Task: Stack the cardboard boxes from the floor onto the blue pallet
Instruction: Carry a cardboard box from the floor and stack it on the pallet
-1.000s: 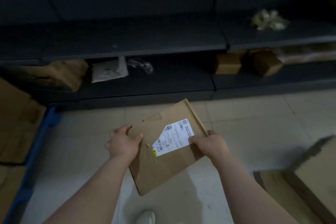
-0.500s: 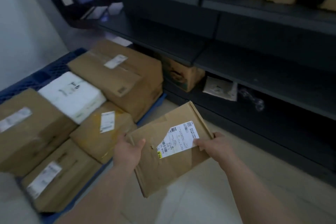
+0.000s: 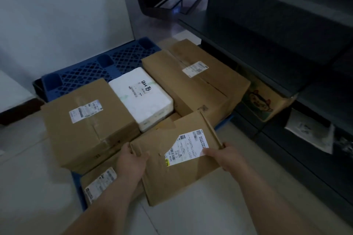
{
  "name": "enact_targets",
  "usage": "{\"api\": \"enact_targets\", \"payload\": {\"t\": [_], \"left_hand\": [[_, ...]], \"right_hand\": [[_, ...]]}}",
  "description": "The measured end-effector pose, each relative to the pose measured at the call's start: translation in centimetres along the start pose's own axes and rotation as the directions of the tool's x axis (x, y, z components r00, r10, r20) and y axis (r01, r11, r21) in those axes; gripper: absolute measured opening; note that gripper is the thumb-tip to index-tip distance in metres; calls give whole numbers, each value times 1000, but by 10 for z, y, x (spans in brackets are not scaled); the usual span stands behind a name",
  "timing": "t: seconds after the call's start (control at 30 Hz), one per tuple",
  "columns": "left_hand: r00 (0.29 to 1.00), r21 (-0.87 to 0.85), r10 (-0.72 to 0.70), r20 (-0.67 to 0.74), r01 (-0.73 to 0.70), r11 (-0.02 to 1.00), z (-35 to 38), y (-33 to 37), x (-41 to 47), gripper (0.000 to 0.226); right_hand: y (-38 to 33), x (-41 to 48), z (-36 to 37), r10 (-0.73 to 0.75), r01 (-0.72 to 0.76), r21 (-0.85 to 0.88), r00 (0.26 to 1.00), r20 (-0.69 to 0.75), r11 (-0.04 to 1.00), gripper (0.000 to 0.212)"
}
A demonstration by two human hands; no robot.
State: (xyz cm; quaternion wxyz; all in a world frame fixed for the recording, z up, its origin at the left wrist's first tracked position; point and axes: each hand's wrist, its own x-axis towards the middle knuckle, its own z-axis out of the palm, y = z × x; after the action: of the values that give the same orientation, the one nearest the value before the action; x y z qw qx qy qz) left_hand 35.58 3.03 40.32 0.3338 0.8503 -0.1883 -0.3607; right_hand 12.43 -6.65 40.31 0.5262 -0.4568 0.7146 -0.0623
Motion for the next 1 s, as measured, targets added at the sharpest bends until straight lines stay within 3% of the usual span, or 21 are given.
{"api": "enact_targets", "payload": {"t": [0.13,0.43,0.57,0.73,1.0], "left_hand": [[999,16,-38,1,38,999,-4,-10,46,76],[988,-52,-150,-36,148,988,33,-25,116,65],[984,-83,-165,-67,159,984,45,-26,132,72],[980,-162,-177,-95,160,974,54,-17,143,60],[981,-125,-170,-95,158,980,60,-9,153,58]], "right_hand": [[-24,37,31,10,-9,-14,999,48,1000,66],[-50,132,68,-63,69,-117,996,57,991,77],[-52,156,75,-43,45,-124,999,21,991,66],[-57,172,78,7,-10,-57,998,-62,998,77],[-57,180,81,66,-64,39,995,-80,997,91]]}}
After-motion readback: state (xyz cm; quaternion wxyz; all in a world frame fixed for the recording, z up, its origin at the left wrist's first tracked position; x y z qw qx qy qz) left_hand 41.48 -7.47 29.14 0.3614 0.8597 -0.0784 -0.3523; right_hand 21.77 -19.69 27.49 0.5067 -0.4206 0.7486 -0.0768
